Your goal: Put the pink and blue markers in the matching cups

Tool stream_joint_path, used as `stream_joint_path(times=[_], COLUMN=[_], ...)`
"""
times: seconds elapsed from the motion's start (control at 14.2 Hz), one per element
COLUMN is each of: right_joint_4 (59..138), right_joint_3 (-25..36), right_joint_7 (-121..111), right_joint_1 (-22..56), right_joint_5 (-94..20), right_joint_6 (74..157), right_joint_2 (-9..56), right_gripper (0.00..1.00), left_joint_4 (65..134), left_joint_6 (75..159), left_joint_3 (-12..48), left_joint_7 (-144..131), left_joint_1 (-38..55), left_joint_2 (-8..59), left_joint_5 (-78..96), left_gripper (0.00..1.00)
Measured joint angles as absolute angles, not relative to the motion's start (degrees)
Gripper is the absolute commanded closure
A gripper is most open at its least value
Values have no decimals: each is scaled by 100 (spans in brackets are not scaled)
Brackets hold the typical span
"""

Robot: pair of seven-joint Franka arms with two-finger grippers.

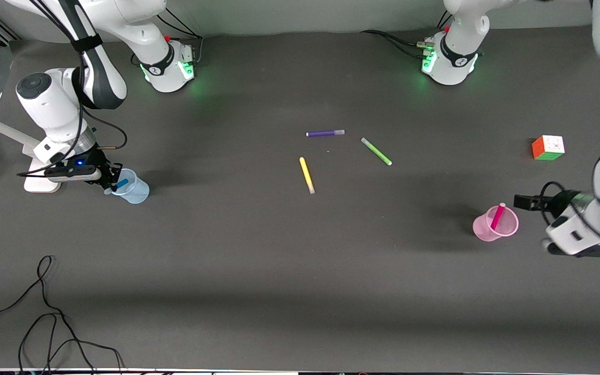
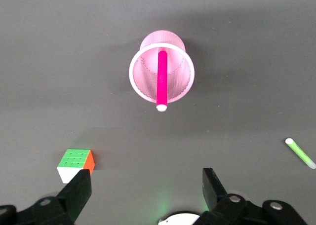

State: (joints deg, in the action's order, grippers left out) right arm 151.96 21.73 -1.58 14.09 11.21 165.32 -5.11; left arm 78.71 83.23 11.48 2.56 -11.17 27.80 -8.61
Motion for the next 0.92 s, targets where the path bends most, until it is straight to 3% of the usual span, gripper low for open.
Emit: stream_joint_path(times=[0.07, 0.35, 0.56, 0.92], right_joint_4=[15229, 15240, 15118, 14689], right_joint_3=[2179, 2193, 2202, 2177], right_joint_7=[-158, -157, -155, -155], right_joint_1=[1409, 1409, 1408, 1410], right_joint_5=[1121, 1121, 1120, 1119], right_joint_6=[16541, 16522, 16061, 14948], right_joint_2=[-504, -455, -481, -902], right_gripper=[1, 0, 0, 0], left_joint_4=[8120, 9226, 9659, 9694], left_joint_6=[8472, 9150, 9469, 9193], left_joint_3=[1153, 1154, 1102, -27], left_joint_7=[300, 387, 397, 467], left_joint_1=[-1117, -1118, -1091, 82], left_joint_2=[2498, 1431, 754, 101], left_joint_5=[-859, -857, -615, -320], left_gripper=[0, 0, 0, 0])
